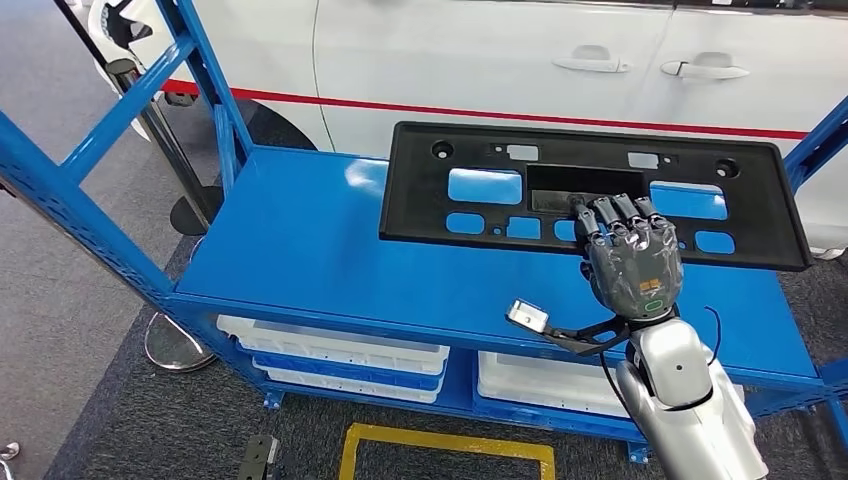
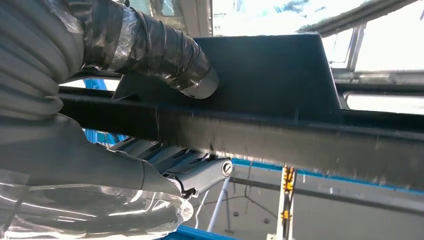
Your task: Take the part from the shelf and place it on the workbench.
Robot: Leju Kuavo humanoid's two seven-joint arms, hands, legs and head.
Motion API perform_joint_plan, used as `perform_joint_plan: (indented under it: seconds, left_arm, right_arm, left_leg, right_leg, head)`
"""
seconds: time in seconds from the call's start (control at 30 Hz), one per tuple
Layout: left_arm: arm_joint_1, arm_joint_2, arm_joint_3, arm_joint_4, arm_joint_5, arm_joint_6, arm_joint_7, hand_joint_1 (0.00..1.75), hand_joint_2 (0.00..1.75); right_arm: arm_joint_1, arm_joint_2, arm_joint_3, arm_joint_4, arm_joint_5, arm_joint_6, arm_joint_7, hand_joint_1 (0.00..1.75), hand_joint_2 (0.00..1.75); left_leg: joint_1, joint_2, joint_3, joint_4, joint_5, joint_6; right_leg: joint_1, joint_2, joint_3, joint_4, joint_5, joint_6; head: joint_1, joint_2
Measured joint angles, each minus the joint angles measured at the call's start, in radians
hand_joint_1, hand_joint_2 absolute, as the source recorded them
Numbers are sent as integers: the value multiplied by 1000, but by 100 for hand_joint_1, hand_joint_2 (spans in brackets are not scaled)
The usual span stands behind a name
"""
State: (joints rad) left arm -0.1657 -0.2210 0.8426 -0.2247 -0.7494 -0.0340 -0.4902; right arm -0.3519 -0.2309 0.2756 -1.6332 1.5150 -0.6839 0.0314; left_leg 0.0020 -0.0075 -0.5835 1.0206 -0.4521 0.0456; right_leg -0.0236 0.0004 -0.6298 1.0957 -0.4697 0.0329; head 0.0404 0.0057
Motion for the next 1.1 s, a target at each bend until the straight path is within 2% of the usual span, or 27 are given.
perform_joint_plan:
  seconds: [0.03, 0.07, 0.13, 0.2, 0.23, 0.3, 0.33, 0.37, 0.4, 0.43, 0.5, 0.53, 0.57, 0.67, 0.7, 0.73, 0.8, 0.83, 0.87, 0.9, 0.93, 0.97, 1.0, 1.03, 1.07, 1.1]
  left_arm:
    - [1, -1, 1, 0, 5, -1, 2, 0, 175]
    - [3, -1, 2, 0, 10, -1, 5, 0, 175]
    - [7, -1, 5, 0, 15, -1, 17, 0, 175]
    - [9, -1, 7, 0, 15, 1, 34, 0, 175]
    - [9, -1, 7, 0, 13, 3, 43, 0, 175]
    - [11, -1, 7, 0, 9, 7, 59, 0, 175]
    - [14, -1, 7, 0, 7, 9, 65, 0, 175]
    - [16, -1, 7, 0, 5, 9, 69, 0, 175]
    - [18, -1, 7, 0, 3, 10, 73, 0, 175]
    - [19, 0, 7, 0, 0, 11, 78, 0, 175]
    - [18, 0, 7, 0, -5, 14, 87, 0, 175]
    - [18, 1, 7, 0, -7, 15, 90, 0, 175]
    - [17, 2, 7, 0, -9, 15, 92, 0, 175]
    - [18, 3, 7, 0, -14, 14, 94, 0, 175]
    - [17, 3, 6, 0, -14, 14, 94, 0, 175]
    - [16, 3, 6, 0, -14, 14, 94, 0, 175]
    - [13, 4, 6, 0, -13, 14, 92, 0, 175]
    - [12, 4, 6, 0, -11, 14, 90, 0, 175]
    - [11, 4, 6, 0, -9, 15, 88, 0, 175]
    - [11, 5, 6, 0, -7, 15, 85, 0, 175]
    - [10, 5, 6, 0, -5, 15, 82, 0, 175]
    - [10, 5, 6, 0, -4, 15, 80, 0, 175]
    - [9, 5, 7, 0, -4, 16, 79, 0, 175]
    - [9, 6, 7, 0, -3, 16, 77, 0, 175]
    - [8, 6, 7, 0, -3, 16, 76, 0, 175]
    - [8, 6, 7, 0, -3, 16, 74, 0, 175]
  right_arm:
    - [-1, 6, 1, 0, -1, -2, -1, 175, 175]
    - [-2, 12, 1, -1, -2, -4, -2, 175, 175]
    - [0, 25, 3, -4, -5, -6, -7, 175, 175]
    - [2, 41, 3, -12, -9, -6, -15, 175, 175]
    - [4, 48, 3, -19, -11, -6, -20, 175, 175]
    - [11, 63, 3, -32, -19, -6, -32, 175, 175]
    - [18, 71, 3, -38, -24, -7, -39, 175, 175]
    - [26, 79, 3, -45, -28, -7, -46, 175, 175]
    - [33, 86, 3, -52, -33, -7, -53, 175, 175]
    - [40, 93, 3, -60, -39, -7, -60, 175, 175]
    - [49, 108, 3, -77, -53, -7, -76, 175, 175]
    - [53, 116, 3, -86, -59, -7, -86, 175, 175]
    - [58, 123, 3, -93, -66, -8, -96, 175, 175]
    - [74, 142, 2, -114, -80, -8, -121, 175, 175]
    - [78, 146, 1, -120, -85, -8, -127, 175, 175]
    - [81, 150, -2, -125, -91, -9, -136, 175, 175]
    - [90, 162, -10, -133, -111, -9, -165, 175, 175]
    - [97, 171, -14, -136, -123, -9, -185, 175, 175]
    - [106, 182, -18, -137, -135, -9, -208, 175, 175]
    - [115, 194, -24, -137, -147, -9, -232, 175, 175]
    - [124, 208, -29, -137, -157, -9, -256, 175, 175]
    - [131, 222, -35, -137, -164, -9, -277, 175, 175]
    - [137, 238, -39, -137, -169, -9, -296, 175, 175]
    - [141, 253, -43, -139, -170, -9, -309, 175, 175]
    - [146, 267, -47, -140, -169, -9, -319, 175, 175]
    - [150, 279, -51, -142, -169, -10, -326, 175, 175]
  left_leg:
    - [-2, -1, -3, 5, -3, -5]
    - [-4, -1, -6, 8, -4, -9]
    - [-5, -1, -7, 9, -5, -16]
    - [-3, 0, -18, 36, -28, -26]
    - [0, 1, -35, 76, -54, -32]
    - [5, 2, -90, 203, -119, -42]
    - [6, 2, -116, 262, -142, -45]
    - [7, 2, -127, 290, -147, -46]
    - [7, 2, -121, 280, -133, -46]
    - [7, 2, -95, 230, -102, -43]
    - [5, 1, -23, 88, -41, -34]
    - [3, 0, 1, 39, -24, -29]
    - [0, 0, 11, 15, -18, -26]
    - [1, 1, 8, 3, -4, -14]
    - [3, 3, 5, -4, 5, -7]
    - [5, 5, 1, -10, 14, -1]
    - [5, 7, -15, -13, 28, 8]
    - [4, 8, -25, -12, 35, 9]
    - [3, 8, -36, -11, 42, 9]
    - [2, 9, -47, -8, 49, 8]
    - [2, 8, -59, -5, 55, 6]
    - [2, 8, -69, 0, 61, 3]
    - [1, 8, -80, 5, 67, -2]
    - [-1, 8, -86, 8, 73, -7]
    - [-2, 7, -89, 10, 80, -13]
    - [-3, 7, -91, 10, 87, -19]
  right_leg:
    - [1, 1, 17, -37, 9, -4]
    - [3, 2, 22, -50, 7, -8]
    - [4, 3, 20, -51, 9, -18]
    - [0, 1, 22, -56, 12, -30]
    - [-2, -1, 24, -59, 13, -35]
    - [0, -3, 24, -58, 14, -41]
    - [1, -4, 23, -57, 15, -42]
    - [1, -5, 23, -56, 15, -42]
    - [2, -5, 22, -54, 15, -42]
    - [2, -4, 22, -53, 15, -42]
    - [4, -2, 20, -51, 16, -40]
    - [5, -1, 18, -50, 18, -37]
    - [5, -1, 16, -51, 21, -32]
    - [5, 0, 14, -55, 26, -12]
    - [5, 0, 10, -44, 10, -8]
    - [5, 0, -1, -14, -21, -5]
    - [3, 0, -38, 97, -109, -1]
    - [3, 0, -54, 156, -142, 1]
    - [3, 0, -59, 194, -156, 3]
    - [3, 0, -47, 199, -149, 3]
    - [3, 0, -18, 169, -125, 2]
    - [3, 0, 27, 109, -97, 0]
    - [3, 0, 75, 38, -82, -2]
    - [6, 0, 110, -18, -74, -7]
    - [8, 1, 130, -55, -74, -11]
    - [11, 2, 133, -67, -76, -15]
  head:
    - [0, 0]
    - [0, 0]
    - [0, 0]
    - [-1, 0]
    - [-1, 0]
    - [-2, 0]
    - [-2, 0]
    - [-2, 0]
    - [-2, 0]
    - [-2, 0]
    - [-2, 0]
    - [-2, 0]
    - [-2, 0]
    - [-2, 0]
    - [-1, 0]
    - [0, 0]
    - [1, 0]
    - [1, 0]
    - [1, 0]
    - [1, 0]
    - [1, 0]
    - [1, 0]
    - [1, 0]
    - [0, 0]
    - [0, 0]
    - [-1, 0]
